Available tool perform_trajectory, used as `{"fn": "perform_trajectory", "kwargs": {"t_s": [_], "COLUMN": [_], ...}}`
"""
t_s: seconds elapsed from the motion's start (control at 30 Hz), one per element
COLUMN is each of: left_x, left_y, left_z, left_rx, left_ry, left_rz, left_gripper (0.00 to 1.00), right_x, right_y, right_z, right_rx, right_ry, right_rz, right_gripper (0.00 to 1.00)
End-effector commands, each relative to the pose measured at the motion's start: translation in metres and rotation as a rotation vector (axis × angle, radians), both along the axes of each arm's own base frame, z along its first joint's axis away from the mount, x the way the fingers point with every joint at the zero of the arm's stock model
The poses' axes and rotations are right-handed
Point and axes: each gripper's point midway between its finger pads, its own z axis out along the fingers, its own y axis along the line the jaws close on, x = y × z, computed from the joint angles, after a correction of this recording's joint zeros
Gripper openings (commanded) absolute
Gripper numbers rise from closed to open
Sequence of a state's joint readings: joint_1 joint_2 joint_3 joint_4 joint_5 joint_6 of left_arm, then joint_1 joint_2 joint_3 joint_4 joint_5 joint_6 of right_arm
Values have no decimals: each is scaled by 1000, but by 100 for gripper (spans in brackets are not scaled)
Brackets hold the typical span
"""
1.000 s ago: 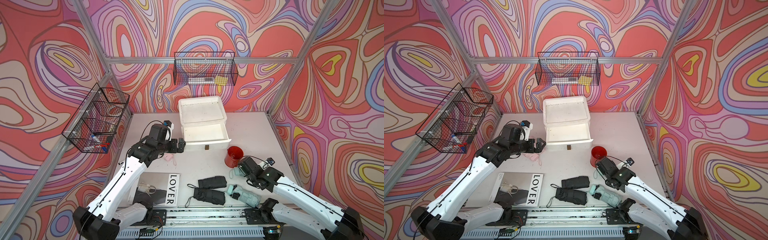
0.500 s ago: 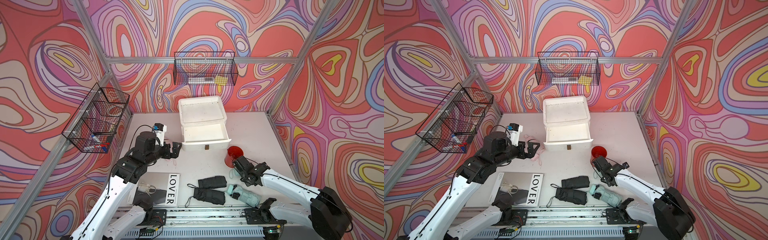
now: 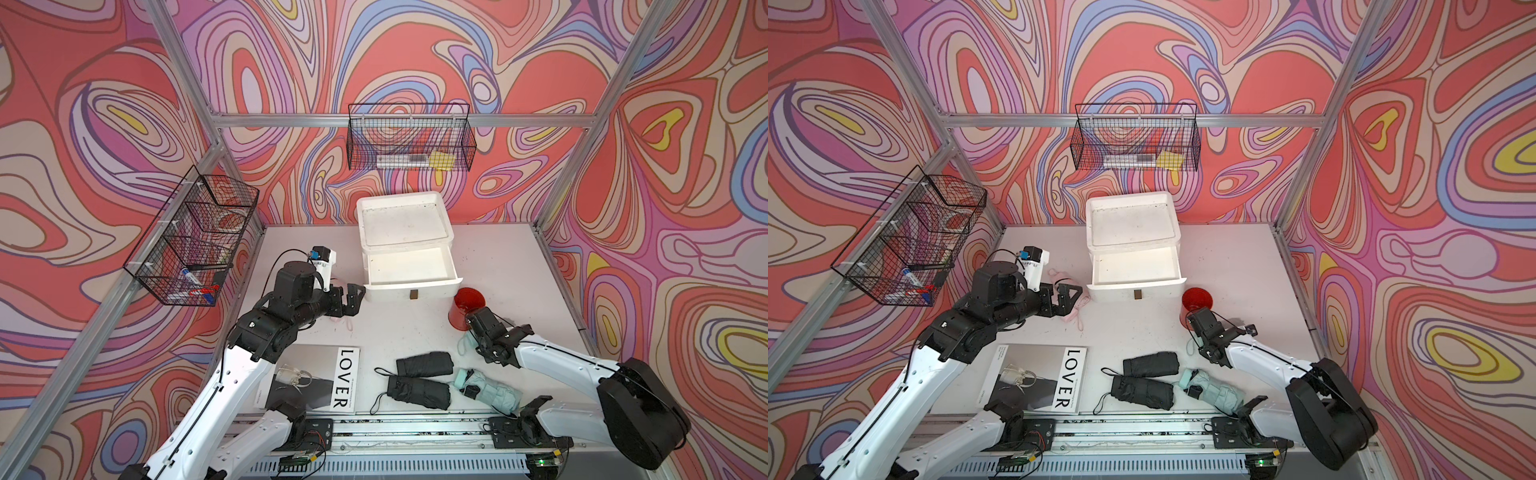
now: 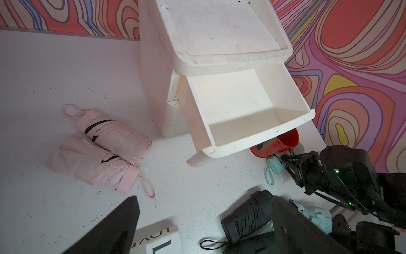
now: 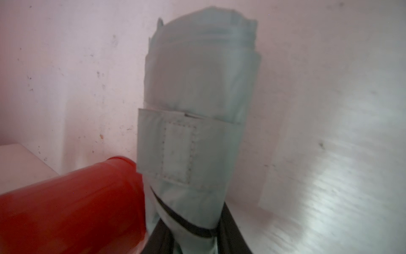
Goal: Place the umbrella in the drawer by color
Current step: Pick up the umbrella from the center of the board.
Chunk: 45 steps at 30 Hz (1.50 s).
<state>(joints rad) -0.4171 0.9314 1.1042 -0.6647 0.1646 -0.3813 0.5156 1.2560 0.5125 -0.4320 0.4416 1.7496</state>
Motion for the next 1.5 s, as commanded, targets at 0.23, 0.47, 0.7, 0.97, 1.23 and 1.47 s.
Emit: {"fn": "perform_trajectory", "kwargs": {"t_s": [0.23,0.47,0.7,0.97,1.23,1.47], "left_x": [-1,-3,-6,-21,-15,7], "left_y": [4,3,7,-22,-58,-105], "left_z": [7,10,19,56,105,100], "left_rx": [2,-12,-16,-207,-496,-534], "left_ry": [-32,-39,-78,-188,-220,-173], "left_rz": [5,1,12,-143,-241,-310], "left_gripper": [99,99,99,97,95,91], "right_x": [-49,-7,46,39,14,4], "right_y": [-59,-70,-10,137,176,193], "right_z": [44,184,281,349,340,316], "right_rx": [-195,-557,-661,-421,-291,-212], "right_ry": [8,-239,-446,-1040,-1256,-1248], "right_rz": [-87,189,567,1236,1416,1535], "right_gripper": [0,0,0,0,0,0]}}
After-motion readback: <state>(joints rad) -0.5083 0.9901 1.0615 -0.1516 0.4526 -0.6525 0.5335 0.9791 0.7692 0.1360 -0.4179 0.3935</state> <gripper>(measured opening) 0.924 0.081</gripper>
